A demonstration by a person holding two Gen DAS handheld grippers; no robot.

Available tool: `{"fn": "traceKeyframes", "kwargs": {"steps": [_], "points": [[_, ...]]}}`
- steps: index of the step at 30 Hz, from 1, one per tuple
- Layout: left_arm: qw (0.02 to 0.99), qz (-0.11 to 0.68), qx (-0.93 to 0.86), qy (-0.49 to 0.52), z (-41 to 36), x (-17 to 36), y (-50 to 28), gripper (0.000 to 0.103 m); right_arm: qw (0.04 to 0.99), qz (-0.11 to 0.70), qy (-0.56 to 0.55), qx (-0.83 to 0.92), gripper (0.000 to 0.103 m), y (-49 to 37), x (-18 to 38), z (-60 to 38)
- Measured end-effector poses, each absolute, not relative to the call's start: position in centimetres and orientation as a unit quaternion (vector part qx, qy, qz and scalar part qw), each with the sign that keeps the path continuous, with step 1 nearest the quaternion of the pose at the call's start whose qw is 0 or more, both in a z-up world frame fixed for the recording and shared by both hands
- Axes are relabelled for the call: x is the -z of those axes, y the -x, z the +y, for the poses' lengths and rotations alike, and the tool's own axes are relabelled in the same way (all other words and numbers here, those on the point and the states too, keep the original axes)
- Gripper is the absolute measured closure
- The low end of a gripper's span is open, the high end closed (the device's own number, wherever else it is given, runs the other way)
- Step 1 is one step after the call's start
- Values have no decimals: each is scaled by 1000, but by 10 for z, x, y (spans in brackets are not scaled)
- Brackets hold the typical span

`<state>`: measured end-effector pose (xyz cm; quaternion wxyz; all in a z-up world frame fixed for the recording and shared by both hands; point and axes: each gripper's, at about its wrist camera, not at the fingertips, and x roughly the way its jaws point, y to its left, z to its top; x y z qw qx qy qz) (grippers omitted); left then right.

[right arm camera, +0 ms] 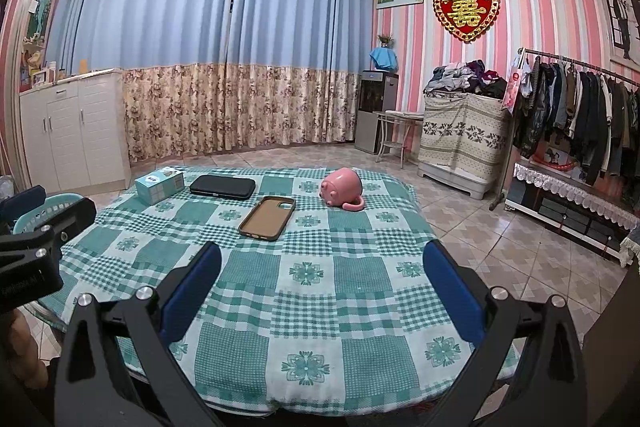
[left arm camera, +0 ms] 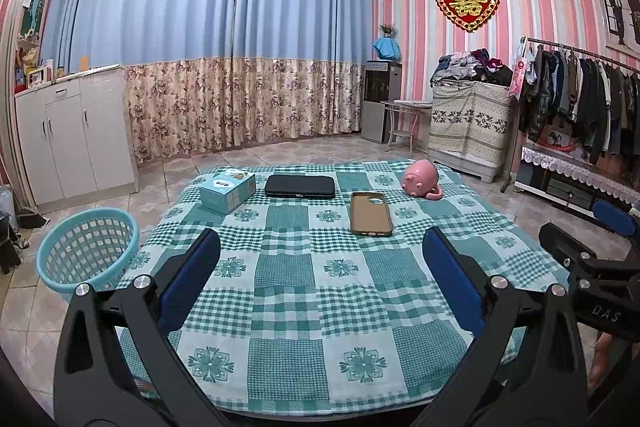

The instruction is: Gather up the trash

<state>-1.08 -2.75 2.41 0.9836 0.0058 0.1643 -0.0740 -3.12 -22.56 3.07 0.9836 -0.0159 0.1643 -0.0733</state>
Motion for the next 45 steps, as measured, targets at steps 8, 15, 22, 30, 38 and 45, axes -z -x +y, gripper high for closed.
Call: {"fn": "traceKeyframes", "kwargs": {"steps": [8, 15, 22, 30, 38, 45], "points": [[984, 166, 70, -1, -25, -25, 7, 5, 984, 160, 16, 74, 5, 28, -33, -224], [984, 166, 70, -2, -26, -24, 7, 5, 984, 161, 17, 74, 4, 25, -33, -224], [983, 167, 71, -1, -25, -24, 8, 5, 984, 162, 16, 76, 5, 26, -34, -228], [984, 166, 68, 2, -26, -24, 6, 5, 984, 163, 15, 73, 5, 27, -35, -229], [984, 165, 64, 4, -24, -23, 3, 5, 984, 162, 17, 71, 5, 26, -38, -229], [985, 162, 57, 0, -24, -22, 1, 5, 984, 162, 17, 71, 5, 26, -38, -228]]}}
